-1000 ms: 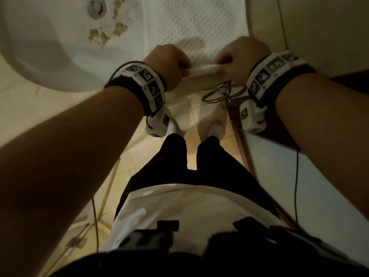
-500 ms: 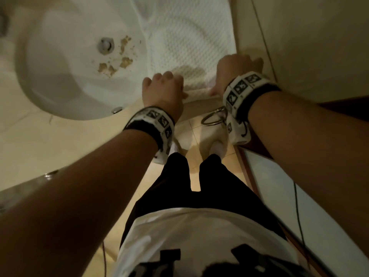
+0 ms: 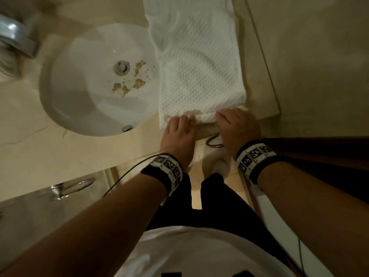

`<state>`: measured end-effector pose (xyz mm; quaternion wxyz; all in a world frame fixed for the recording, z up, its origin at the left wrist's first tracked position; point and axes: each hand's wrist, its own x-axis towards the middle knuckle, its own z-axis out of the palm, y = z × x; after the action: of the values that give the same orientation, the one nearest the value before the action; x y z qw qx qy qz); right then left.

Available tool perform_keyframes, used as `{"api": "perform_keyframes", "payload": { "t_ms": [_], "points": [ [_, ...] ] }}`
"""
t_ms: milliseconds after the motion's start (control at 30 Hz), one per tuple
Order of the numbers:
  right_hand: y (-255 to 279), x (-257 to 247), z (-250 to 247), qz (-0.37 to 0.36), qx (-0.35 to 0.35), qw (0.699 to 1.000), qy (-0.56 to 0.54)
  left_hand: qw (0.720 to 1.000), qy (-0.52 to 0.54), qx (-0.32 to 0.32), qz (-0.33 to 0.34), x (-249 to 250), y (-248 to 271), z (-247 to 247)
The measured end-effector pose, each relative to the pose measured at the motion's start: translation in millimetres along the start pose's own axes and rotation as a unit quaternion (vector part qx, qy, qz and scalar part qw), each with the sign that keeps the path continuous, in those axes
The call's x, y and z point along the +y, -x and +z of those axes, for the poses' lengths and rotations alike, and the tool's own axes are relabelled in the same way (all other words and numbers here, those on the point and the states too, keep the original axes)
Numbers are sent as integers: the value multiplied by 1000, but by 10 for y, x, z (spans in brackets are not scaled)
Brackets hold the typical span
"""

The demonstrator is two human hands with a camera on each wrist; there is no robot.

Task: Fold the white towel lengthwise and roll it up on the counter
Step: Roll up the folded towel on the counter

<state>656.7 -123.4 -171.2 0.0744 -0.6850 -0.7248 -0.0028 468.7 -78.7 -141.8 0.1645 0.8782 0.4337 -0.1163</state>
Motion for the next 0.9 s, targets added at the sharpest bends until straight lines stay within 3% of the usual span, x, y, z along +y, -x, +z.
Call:
{"api": "perform_keyframes", "payload": {
  "t_ms": [67, 267, 433, 700, 800, 900],
  "points": [
    [-71, 42, 6, -9, 14, 1000, -4, 1000, 3, -3, 13, -71, -40, -14],
    [-214, 133, -18, -26, -32, 999, -4, 998, 11, -60, 3, -253, -224, -230],
    [-244, 154, -87, -7, -89, 996, -22, 995, 62, -67, -48, -240, -298, -294],
    [33, 219, -219, 49, -202, 977, -55, 984, 115, -129, -44, -96, -253, -313],
    [-142, 208, -265, 63, -227, 970, -55, 990, 82, -102, -57, -129, -265, -339],
    [-253, 225, -305, 86, -180, 979, -26, 992, 60, -64, -90, -189, -279, -393]
  ]
}}
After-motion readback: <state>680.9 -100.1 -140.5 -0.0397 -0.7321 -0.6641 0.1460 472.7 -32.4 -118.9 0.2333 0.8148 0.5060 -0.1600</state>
